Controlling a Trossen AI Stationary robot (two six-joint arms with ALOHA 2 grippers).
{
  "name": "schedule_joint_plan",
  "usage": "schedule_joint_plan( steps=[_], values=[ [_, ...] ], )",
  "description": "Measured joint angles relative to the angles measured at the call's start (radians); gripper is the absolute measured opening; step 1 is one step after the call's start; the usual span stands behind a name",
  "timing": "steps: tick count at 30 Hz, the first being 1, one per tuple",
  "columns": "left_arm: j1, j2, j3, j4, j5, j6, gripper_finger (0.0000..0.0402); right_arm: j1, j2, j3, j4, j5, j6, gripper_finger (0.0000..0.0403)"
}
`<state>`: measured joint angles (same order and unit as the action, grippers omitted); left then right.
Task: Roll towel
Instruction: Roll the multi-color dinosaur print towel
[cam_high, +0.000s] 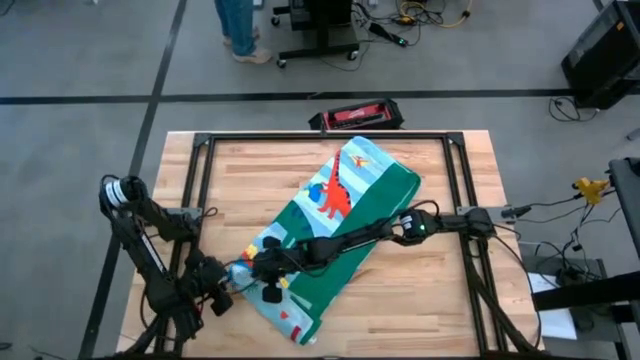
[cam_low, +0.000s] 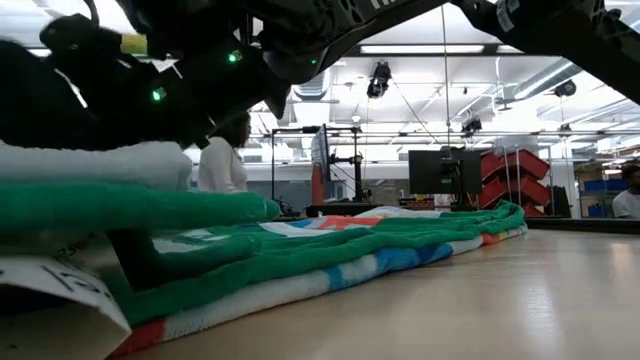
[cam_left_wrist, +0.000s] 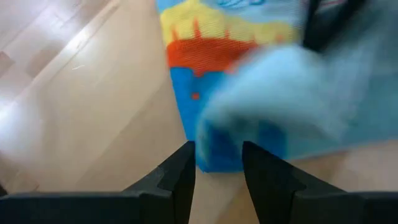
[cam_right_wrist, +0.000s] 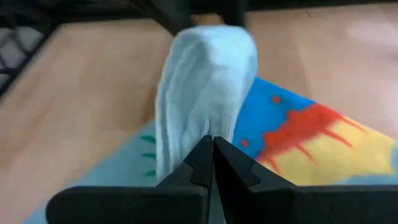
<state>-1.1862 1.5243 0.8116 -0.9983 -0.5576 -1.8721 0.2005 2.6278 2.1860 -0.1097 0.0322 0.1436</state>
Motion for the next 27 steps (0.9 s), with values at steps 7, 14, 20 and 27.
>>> schedule_joint_plan(
  steps=[7, 14, 20, 27],
  values=[
    [0.000, -0.010, 0.022, 0.006, -0.087, 0.054, 0.0116, -0.009, -0.024, 0.003, -0.015, 0.097, -0.007, 0.0000],
    [0.001, 0.004, 0.017, 0.014, -0.094, 0.040, 0.0116, -0.013, -0.024, -0.003, -0.110, 0.095, 0.066, 0.0000],
    [0.002, 0.028, 0.017, 0.040, -0.223, 0.045, 0.0116, 0.019, -0.024, -0.003, -0.099, -0.036, 0.107, 0.0000],
    [0.002, 0.069, 0.012, 0.048, -0.217, 0.038, 0.0116, 0.064, -0.024, 0.000, -0.003, -0.058, 0.087, 0.0000]
  ],
)
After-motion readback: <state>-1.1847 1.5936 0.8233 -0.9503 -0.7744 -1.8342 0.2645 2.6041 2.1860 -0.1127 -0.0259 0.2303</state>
